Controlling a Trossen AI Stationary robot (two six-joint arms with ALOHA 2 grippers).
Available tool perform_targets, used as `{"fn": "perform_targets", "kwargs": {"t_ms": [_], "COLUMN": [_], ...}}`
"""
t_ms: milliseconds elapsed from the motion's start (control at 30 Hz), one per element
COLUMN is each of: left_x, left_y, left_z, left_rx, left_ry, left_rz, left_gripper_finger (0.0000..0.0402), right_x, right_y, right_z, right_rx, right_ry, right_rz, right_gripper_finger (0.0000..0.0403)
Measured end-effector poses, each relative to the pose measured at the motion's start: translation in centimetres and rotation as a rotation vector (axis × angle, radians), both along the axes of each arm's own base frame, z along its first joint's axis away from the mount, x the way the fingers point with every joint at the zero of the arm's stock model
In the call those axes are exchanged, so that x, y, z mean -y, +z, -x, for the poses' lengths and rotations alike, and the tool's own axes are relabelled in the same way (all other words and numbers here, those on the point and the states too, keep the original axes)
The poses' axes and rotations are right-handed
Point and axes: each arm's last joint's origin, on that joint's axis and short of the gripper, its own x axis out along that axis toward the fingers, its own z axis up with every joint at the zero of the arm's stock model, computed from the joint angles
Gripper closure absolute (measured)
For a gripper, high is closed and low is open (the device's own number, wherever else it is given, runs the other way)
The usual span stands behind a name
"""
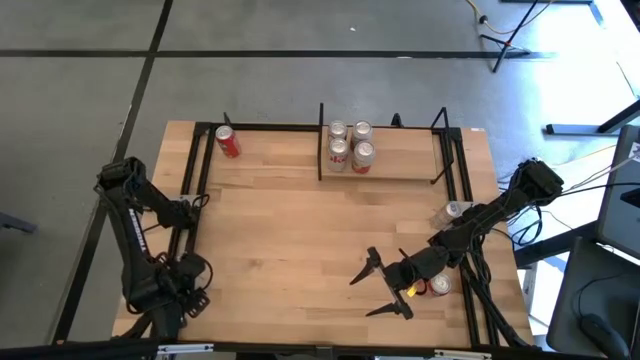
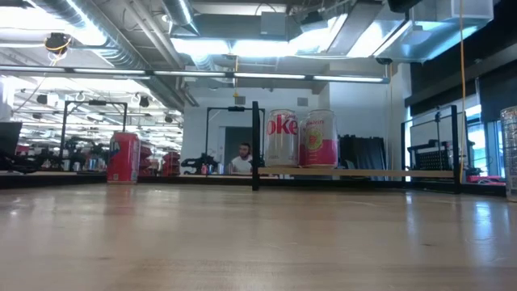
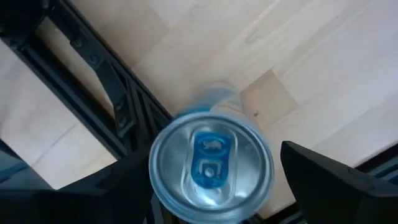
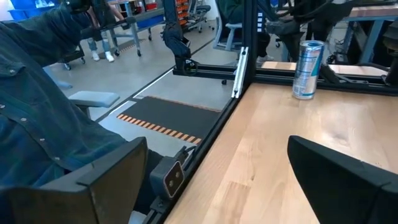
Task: Place canned beverage on shelf
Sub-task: Put the bottom blue soda can on the shelf
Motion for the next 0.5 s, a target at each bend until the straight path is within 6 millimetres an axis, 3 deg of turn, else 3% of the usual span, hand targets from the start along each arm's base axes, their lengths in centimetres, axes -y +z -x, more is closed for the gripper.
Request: {"fn": "perform_targets", "kwargs": {"t_ms": [333,500], "left_x": [0.0,-0.3], "left_y": [-0.3,1.1], "left_z": [-1.9,-4.7], "left_rx": [0.068,0.177], "left_ry": [-0.172,-0.304], "left_rz": [0.056,0.08], "left_gripper_finger": [0.0204,0.0207], "right_x": [0.3,0.3], "right_y": [-0.5,-0.5], "right_z": [0.0,0.0], "right_rx": [-0.046,-0.052], "right_ry": [-0.102,-0.103], "right_rz": [0.023,0.019], "right_gripper_finger": [0.0031,0.0031]}}
